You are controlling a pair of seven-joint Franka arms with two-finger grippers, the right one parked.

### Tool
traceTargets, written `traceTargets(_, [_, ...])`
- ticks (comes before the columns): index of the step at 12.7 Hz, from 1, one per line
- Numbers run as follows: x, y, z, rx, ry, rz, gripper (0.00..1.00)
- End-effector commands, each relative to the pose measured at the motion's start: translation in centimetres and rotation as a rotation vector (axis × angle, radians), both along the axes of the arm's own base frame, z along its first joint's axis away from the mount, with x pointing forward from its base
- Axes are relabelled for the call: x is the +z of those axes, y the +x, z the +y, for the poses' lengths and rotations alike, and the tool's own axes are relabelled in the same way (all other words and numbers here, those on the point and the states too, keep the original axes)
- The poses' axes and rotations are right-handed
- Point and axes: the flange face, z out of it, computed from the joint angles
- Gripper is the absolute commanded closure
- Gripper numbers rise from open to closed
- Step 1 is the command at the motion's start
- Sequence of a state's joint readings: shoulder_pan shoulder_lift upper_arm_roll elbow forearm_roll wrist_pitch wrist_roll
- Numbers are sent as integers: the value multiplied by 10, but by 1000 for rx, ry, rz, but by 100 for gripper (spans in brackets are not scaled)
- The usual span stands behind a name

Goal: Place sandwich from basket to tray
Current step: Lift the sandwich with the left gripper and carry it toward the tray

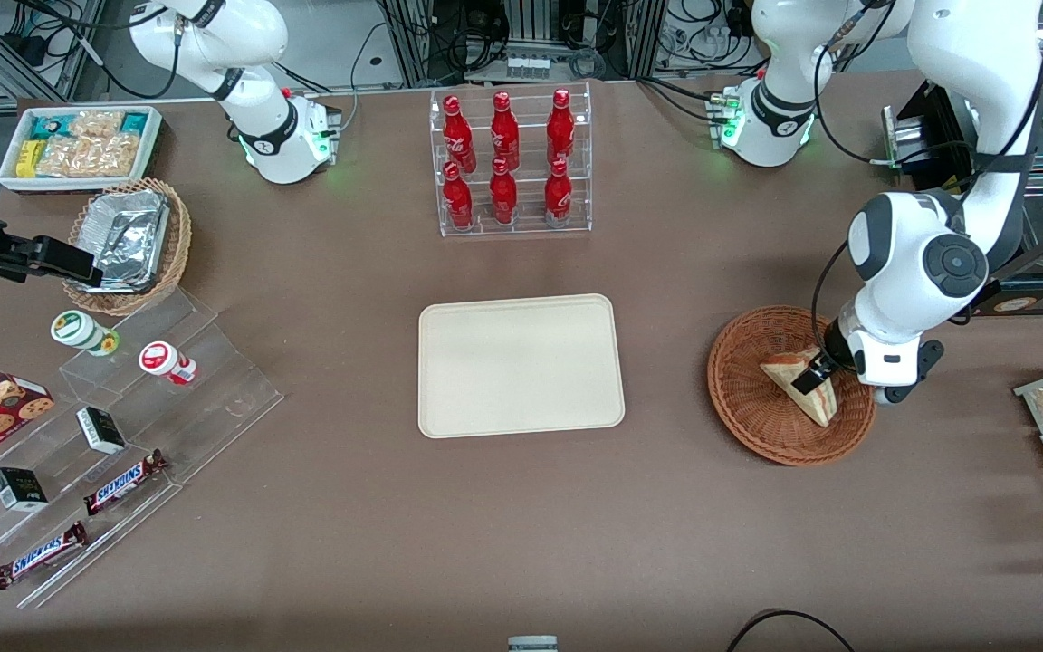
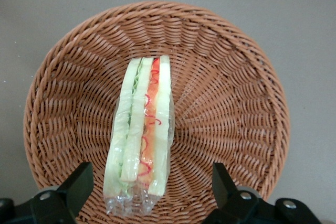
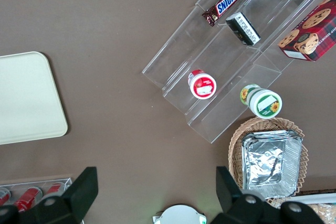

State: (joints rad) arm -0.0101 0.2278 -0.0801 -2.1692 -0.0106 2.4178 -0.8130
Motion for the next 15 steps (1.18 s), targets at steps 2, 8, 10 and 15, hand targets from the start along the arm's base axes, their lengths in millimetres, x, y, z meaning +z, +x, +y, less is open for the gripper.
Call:
traceTargets(2, [-18,1,-2,31,-3,20,0])
traceTargets(8, [-37,0,1,39,-3,45,2])
traceTargets(10, [-43,0,2,42,-3,53,27])
traceTargets(15, [-17,2,-2,8,5,74,100])
